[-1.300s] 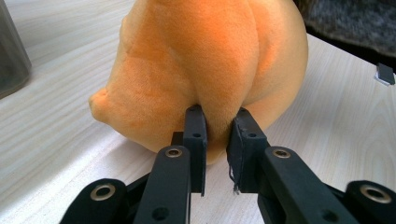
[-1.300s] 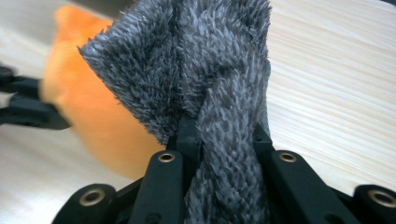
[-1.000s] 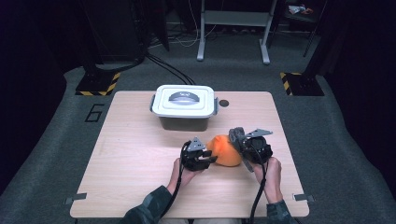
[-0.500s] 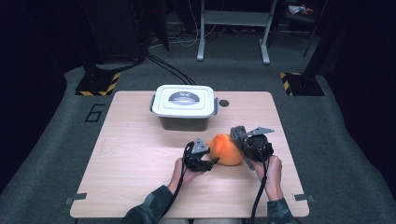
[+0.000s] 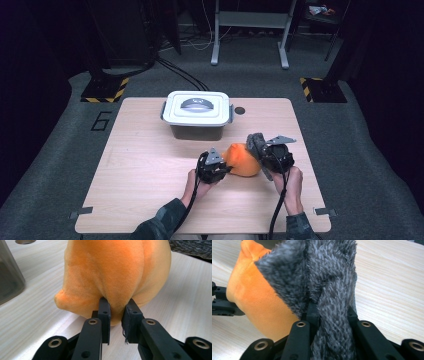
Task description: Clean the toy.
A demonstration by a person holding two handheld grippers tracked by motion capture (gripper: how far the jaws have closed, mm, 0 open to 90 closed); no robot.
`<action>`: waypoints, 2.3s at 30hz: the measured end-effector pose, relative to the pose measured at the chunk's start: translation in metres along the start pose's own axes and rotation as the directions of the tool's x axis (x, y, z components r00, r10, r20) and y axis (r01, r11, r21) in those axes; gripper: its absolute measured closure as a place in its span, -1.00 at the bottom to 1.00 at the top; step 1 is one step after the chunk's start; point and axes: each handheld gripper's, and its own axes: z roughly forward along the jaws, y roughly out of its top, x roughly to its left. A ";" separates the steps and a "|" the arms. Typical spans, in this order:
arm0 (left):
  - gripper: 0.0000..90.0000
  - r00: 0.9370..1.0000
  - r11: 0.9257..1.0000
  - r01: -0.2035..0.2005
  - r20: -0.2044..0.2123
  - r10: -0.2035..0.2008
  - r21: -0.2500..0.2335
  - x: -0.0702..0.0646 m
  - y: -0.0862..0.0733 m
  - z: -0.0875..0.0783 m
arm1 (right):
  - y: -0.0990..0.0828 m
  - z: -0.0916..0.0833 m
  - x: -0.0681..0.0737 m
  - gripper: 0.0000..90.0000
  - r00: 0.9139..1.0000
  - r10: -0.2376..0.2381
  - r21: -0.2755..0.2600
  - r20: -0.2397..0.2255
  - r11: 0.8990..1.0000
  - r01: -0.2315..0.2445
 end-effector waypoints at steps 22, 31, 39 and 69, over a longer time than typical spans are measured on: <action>0.75 0.996 0.996 0.088 0.023 -0.088 0.014 -0.001 0.005 -0.003 | 0.019 0.003 0.045 0.65 0.989 -0.151 0.014 0.008 0.989 0.150; 0.73 0.995 0.996 0.093 0.031 -0.093 0.013 0.000 0.005 -0.002 | 0.012 0.004 0.032 0.65 0.993 -0.118 0.021 0.027 0.993 0.117; 0.73 0.995 0.995 0.095 0.030 -0.095 0.010 0.000 0.004 -0.002 | 0.000 0.007 0.013 0.64 0.997 -0.065 0.042 0.048 0.997 0.063; 0.73 0.996 0.996 0.089 0.014 -0.089 0.012 0.001 0.003 -0.003 | -0.018 0.005 -0.015 0.64 0.995 0.012 0.076 0.100 0.997 -0.020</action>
